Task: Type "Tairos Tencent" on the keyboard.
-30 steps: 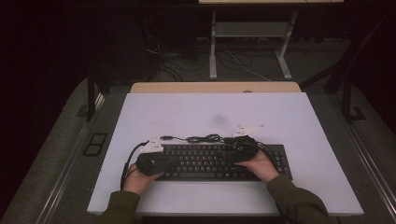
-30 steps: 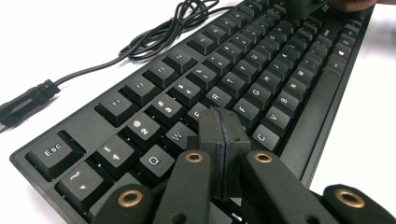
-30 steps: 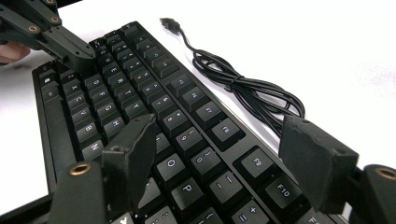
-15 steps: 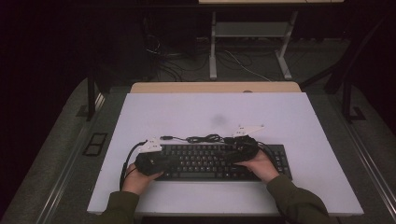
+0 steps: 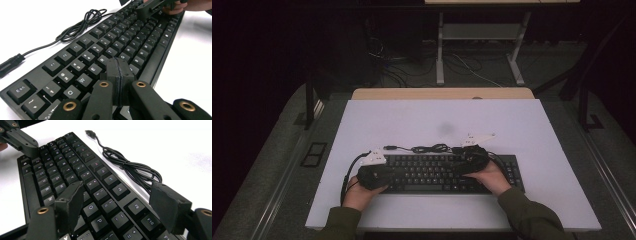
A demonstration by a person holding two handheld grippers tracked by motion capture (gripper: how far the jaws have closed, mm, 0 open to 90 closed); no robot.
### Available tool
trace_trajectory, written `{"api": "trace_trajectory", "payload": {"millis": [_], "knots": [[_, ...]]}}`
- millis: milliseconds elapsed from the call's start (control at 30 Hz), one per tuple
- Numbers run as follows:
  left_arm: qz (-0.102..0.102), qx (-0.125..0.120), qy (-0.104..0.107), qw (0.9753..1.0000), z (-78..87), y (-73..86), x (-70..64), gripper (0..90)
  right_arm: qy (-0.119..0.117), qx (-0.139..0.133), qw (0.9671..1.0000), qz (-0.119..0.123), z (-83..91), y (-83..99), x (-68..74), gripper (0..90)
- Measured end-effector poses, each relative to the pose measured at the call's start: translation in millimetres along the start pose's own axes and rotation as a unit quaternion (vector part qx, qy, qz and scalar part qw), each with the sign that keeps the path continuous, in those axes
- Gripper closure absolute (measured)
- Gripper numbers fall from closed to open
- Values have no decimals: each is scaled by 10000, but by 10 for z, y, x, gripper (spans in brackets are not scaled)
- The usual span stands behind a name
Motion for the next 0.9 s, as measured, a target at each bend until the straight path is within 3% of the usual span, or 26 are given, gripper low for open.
{"api": "trace_trajectory", "payload": {"millis": [900], "knots": [[-237, 224, 479, 9983, -106, 59, -262, 888, 4, 13, 10000, 3, 0, 5, -7, 272]]}}
Point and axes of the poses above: each handheld gripper's, and its own axes: z roughly backward along the jaws, y roughly out of its underside, x roughly to its left, the point moved 10 cm from there along -z, roughly forward along the jaws, and after that the axes turned 10 degrees about -y, right-handed, at the moved point
